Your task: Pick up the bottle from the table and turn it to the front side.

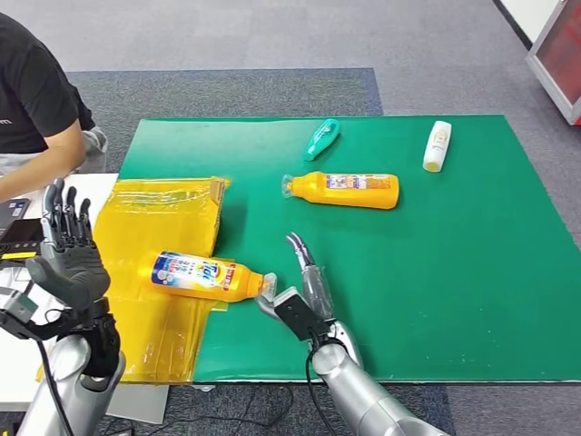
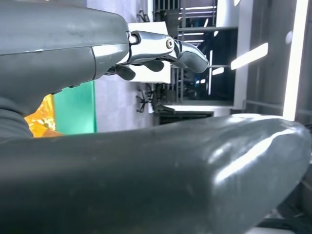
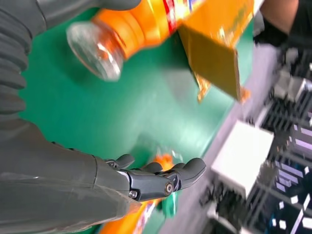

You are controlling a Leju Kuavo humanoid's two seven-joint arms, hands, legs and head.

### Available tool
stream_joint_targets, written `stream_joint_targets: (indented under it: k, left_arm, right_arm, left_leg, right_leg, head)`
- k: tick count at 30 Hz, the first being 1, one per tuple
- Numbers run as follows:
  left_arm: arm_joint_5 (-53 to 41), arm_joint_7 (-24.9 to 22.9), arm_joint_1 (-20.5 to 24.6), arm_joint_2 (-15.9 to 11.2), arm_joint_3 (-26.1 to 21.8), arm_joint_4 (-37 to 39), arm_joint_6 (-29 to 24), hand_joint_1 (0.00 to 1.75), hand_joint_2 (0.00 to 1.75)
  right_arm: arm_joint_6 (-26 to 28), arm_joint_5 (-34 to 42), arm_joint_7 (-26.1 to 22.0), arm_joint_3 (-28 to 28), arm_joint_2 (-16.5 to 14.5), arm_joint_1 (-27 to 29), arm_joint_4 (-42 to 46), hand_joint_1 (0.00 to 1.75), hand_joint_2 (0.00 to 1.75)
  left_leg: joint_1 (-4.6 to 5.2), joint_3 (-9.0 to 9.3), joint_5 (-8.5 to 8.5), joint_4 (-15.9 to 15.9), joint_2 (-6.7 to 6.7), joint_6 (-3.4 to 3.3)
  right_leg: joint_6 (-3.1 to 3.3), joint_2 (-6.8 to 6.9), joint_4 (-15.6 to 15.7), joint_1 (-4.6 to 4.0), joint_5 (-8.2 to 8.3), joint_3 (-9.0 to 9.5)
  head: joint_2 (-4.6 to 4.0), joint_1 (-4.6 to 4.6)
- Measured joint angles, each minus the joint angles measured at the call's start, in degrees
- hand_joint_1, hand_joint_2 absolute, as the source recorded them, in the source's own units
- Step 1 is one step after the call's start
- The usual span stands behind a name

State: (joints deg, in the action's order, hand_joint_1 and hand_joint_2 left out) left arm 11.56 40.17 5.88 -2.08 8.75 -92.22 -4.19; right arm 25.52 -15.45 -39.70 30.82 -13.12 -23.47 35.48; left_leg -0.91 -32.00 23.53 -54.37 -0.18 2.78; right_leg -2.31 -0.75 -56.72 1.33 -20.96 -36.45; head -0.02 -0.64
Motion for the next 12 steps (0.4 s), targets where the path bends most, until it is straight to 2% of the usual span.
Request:
stream_joint_targets:
  k: [6, 12]
  left_arm:
    - [-0.5, 0.0, -1.54, 1.78, -1.65, -2.58, 0.37, 0.0, 0.0]
    - [-0.47, 0.0, -2.69, 2.78, -1.72, -3.0, 1.21, 0.0, 0.0]
  right_arm:
    - [4.41, 2.54, -0.08, -0.02, 0.34, 1.55, 5.26, 0.0, 1.75]
    - [8.4, 4.15, -0.1, -0.08, 2.48, 2.27, 13.29, 0.0, 1.75]
  left_leg:
    - [0.0, -0.01, 0.0, 0.0, 0.0, 0.0]
    - [0.0, -0.04, 0.0, -0.06, 0.0, -0.01]
  right_leg:
    - [-0.01, 0.0, 0.0, 0.0, 0.01, -0.01]
    - [-0.02, 0.0, 0.0, 0.01, 0.03, -0.01]
  head:
    - [-0.01, 0.01]
    - [-0.01, 0.0]
